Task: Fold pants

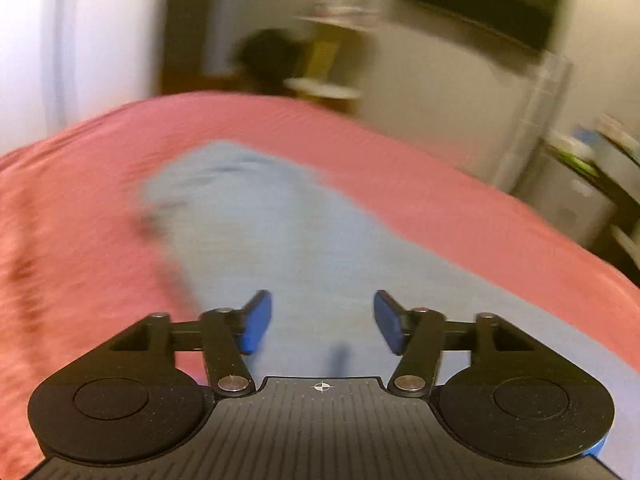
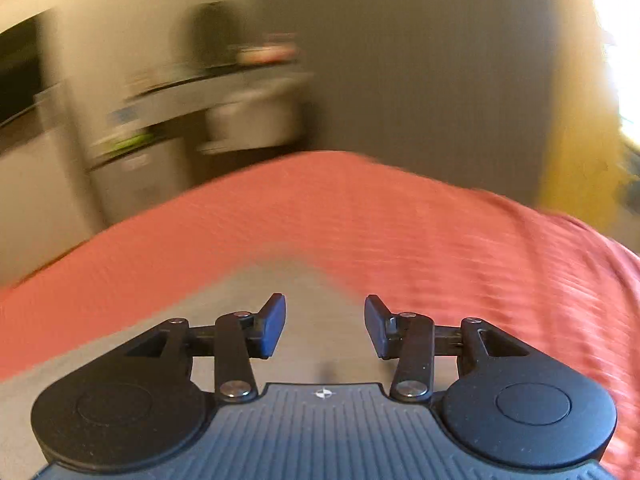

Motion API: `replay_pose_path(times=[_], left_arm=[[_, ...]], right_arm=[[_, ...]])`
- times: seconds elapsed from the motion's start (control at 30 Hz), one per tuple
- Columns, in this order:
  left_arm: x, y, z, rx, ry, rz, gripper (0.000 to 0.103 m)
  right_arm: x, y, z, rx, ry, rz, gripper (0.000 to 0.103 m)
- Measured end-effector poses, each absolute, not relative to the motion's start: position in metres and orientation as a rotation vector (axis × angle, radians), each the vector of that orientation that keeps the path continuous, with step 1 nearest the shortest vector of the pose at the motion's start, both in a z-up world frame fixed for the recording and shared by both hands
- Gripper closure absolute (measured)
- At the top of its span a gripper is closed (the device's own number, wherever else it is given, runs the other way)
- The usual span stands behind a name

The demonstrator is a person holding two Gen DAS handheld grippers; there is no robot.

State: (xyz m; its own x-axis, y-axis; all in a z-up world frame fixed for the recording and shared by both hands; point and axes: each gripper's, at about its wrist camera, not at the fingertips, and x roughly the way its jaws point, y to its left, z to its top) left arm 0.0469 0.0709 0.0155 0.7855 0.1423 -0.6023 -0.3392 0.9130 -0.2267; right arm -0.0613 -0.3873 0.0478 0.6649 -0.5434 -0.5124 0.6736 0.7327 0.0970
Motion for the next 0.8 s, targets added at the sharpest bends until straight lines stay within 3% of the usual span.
replay_pose_path(times=[0.17,0.33,0.4,0.47,0.67,0.8], left_arm=[[0.091,-0.001,-0.006,-0.269,0.599,0.02,0.034],[0.117,-0.024,-0.045,-0.021,0.586,0.057,0.032],[0.122,-0.008,-0.056,-0.04,0.601,0.112,0.022],[0.131,0.007,-0.058,-0.122,0.597,0.19,0.01],[0.132,0.023,-0.058,-0.157,0.587,0.328,0.009],[0.121,0.025,-0.057,-0.19,0.589,0.341,0.011]], right_arm=[[0.032,-0.249,0.015,0.096,0.592,-0.061,0.048],[0.078,-0.167,-0.023,-0.065,0.672,0.189,0.038],[0.079,-0.176,-0.031,-0.033,0.624,0.186,0.031],[0.082,-0.199,-0.034,0.034,0.616,0.161,0.031],[0.088,-0.302,-0.031,0.242,0.585,-0.1,0.046],[0.064,-0.365,-0.032,0.369,0.599,-0.35,0.046]])
